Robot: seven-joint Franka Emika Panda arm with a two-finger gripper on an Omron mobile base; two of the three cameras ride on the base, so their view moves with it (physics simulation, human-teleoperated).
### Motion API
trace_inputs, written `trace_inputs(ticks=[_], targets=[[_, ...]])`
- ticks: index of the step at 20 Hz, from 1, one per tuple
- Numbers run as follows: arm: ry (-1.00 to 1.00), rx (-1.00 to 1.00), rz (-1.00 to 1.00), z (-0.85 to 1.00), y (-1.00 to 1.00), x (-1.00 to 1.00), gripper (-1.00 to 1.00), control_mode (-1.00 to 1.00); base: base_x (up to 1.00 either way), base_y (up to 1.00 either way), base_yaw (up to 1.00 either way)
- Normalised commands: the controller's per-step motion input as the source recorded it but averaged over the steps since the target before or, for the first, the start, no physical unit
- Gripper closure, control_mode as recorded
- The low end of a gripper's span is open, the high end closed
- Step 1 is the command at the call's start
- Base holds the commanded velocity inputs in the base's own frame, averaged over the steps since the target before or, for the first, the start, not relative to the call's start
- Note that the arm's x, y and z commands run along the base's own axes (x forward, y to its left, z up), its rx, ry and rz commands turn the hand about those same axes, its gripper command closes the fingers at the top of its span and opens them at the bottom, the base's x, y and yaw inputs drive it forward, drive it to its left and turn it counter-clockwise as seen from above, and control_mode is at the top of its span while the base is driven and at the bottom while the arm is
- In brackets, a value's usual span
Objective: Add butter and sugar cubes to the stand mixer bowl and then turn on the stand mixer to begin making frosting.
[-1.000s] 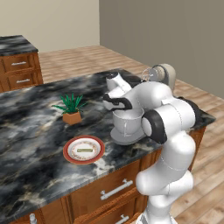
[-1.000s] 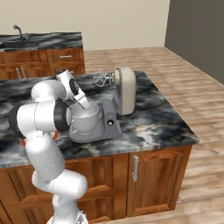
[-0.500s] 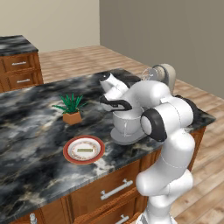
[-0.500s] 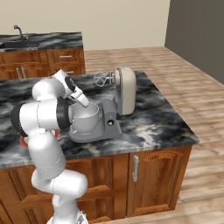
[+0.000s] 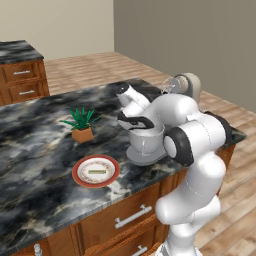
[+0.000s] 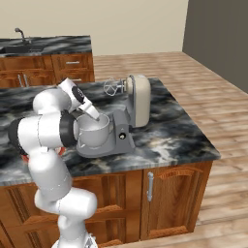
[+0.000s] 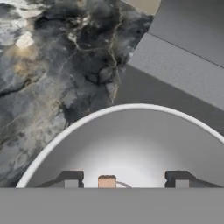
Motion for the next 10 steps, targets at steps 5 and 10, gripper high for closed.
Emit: trace_inputs(ticks=[5,10], targets=[[-0.18,0.09,0.04,0.34,-0.01,-0.65,-1.00,-1.00,0.00,0.00,0.00],[-0.17,0.08,0.12,0.68,0.00,-0.85,-1.00,-1.00,0.00,0.00,0.00]])
